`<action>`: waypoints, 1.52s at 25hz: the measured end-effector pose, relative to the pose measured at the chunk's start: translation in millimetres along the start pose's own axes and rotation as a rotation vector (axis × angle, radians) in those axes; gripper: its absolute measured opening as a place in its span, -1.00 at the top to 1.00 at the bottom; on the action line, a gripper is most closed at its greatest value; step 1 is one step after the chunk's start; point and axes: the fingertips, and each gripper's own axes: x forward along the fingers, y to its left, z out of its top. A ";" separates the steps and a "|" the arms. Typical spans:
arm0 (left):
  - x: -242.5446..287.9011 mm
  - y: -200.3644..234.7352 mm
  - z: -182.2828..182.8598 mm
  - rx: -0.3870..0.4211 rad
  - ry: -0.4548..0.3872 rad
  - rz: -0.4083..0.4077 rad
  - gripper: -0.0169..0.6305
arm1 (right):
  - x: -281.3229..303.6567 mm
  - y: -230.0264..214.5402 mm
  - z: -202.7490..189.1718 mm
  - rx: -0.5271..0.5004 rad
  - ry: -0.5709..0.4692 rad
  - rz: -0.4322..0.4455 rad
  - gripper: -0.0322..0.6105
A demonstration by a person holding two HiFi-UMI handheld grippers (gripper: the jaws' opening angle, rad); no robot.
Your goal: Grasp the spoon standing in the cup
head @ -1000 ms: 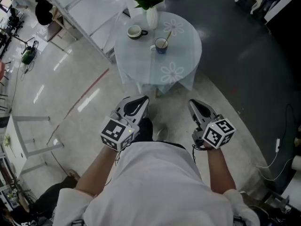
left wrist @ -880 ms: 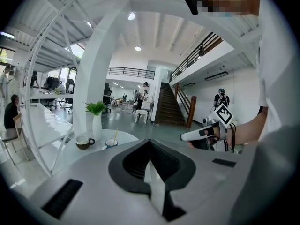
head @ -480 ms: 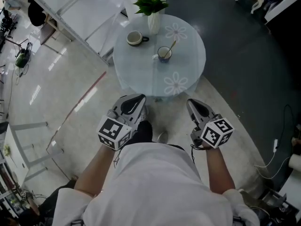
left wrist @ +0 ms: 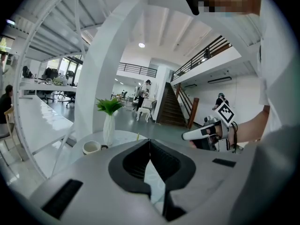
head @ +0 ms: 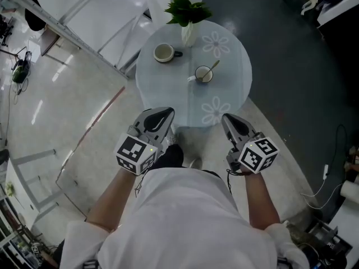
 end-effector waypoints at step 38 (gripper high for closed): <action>58.9 116.6 17.1 -0.019 0.070 -0.087 0.88 | 122.3 -44.9 57.3 0.037 0.011 -0.104 0.83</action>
